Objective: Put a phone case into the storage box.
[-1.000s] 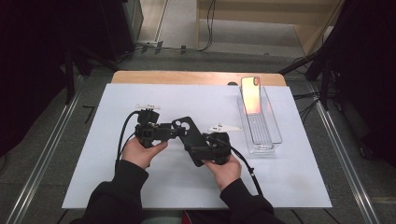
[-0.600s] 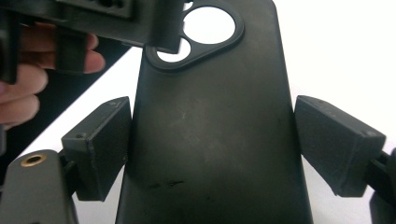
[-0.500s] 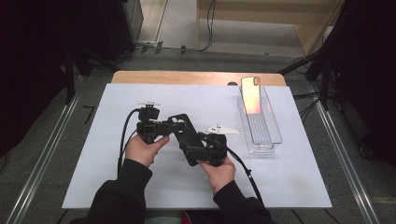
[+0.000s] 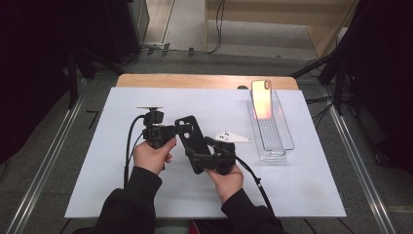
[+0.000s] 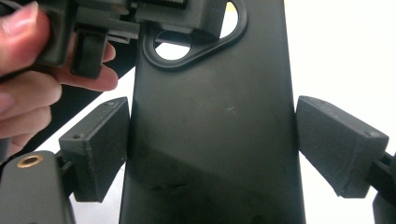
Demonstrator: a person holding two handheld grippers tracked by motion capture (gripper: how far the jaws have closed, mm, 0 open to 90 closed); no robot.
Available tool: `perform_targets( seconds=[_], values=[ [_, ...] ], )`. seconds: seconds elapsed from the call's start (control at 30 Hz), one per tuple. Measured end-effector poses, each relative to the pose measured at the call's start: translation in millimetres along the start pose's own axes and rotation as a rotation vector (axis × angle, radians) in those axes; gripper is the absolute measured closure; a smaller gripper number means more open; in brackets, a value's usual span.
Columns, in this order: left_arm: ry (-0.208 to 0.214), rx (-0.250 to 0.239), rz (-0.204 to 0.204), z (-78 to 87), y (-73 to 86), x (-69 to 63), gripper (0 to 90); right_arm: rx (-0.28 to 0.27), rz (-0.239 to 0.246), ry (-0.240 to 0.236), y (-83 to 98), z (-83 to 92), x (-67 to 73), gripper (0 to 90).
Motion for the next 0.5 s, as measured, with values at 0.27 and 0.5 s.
perform_targets(
  seconds=[0.27, 0.5],
  values=[
    [0.051, 0.016, 0.019, -1.2, 2.8, -6.7, 82.6, 0.044, 0.017, -0.037, 3.4, -2.3, -2.2, 11.1],
    [0.051, -0.015, -0.011, 4.3, -0.8, -11.5, 82.5, 0.105, 0.089, -0.042, -2.4, 0.7, -7.1, 0.0]
  ],
)
Point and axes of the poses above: each handheld gripper's, and its own axes: z roughly backward along the jaws, y roughly out of its underside, x roughly to its left, the point moved 10 cm from there along -z, roughly forward along the jaws, and after that the axes turned 6 degrees about z, right-handed, at the moved point
